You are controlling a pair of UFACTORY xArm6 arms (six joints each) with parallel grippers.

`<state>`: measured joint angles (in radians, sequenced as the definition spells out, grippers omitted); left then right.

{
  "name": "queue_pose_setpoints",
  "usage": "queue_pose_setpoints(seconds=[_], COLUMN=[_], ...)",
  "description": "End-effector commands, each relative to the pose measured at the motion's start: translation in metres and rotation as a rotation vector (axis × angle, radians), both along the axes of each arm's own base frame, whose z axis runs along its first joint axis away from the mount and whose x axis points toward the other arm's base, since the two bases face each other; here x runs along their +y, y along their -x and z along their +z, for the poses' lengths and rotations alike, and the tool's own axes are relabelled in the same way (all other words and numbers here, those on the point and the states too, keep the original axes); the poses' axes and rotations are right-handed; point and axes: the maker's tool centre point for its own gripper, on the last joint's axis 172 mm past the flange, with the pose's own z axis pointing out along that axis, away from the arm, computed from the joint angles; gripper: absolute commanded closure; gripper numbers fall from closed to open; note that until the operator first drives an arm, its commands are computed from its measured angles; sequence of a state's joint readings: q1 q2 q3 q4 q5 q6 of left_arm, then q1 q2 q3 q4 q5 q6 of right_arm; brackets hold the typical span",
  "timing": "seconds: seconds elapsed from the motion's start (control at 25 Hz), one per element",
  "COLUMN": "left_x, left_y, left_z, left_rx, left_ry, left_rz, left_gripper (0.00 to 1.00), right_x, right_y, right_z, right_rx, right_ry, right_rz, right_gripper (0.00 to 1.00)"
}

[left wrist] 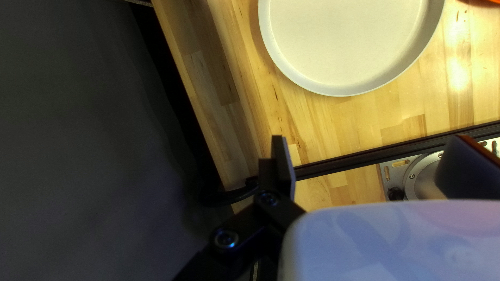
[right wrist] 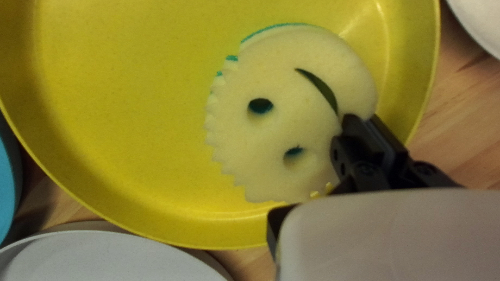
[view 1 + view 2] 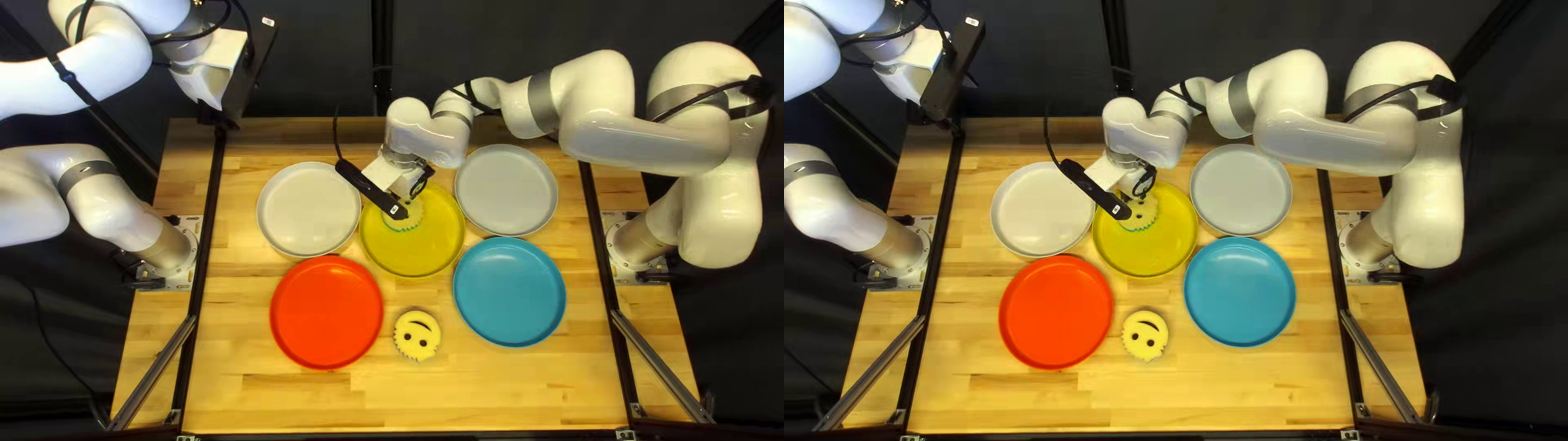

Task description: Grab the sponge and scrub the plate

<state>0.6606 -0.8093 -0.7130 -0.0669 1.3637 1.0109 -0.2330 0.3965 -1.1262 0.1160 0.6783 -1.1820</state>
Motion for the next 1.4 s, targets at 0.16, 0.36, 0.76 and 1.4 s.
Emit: queue_pose_setpoints(seconds=[0.16, 0.36, 0.76, 1.4], left_x=[0.0, 0.0, 0.0, 0.0], left_y=[0.0, 0.0, 0.0, 0.0], left_z=[0.0, 0.0, 0.0, 0.0], left_rx=[0.0, 0.0, 0.0, 0.0], left_ry=[0.0, 0.0, 0.0, 0.0], left_rz=[0.0, 0.0, 0.0, 0.0], left_gripper=[0.0, 0.0, 0.0, 0.0], right_x=[-0.001, -0.006, 0.0, 0.003], right_y=[0.034, 0.021, -0.034, 0.042], right_z=[0.006, 0.004, 0.002, -0.005], right_rx=[0.028, 0.03, 0.003, 0.046], right_ry=[-0.002, -0.006, 0.013, -0.006], right_rz=[-0.02, -0.023, 0.032, 0.005], right_gripper=[1.0, 1.0, 1.0, 1.0])
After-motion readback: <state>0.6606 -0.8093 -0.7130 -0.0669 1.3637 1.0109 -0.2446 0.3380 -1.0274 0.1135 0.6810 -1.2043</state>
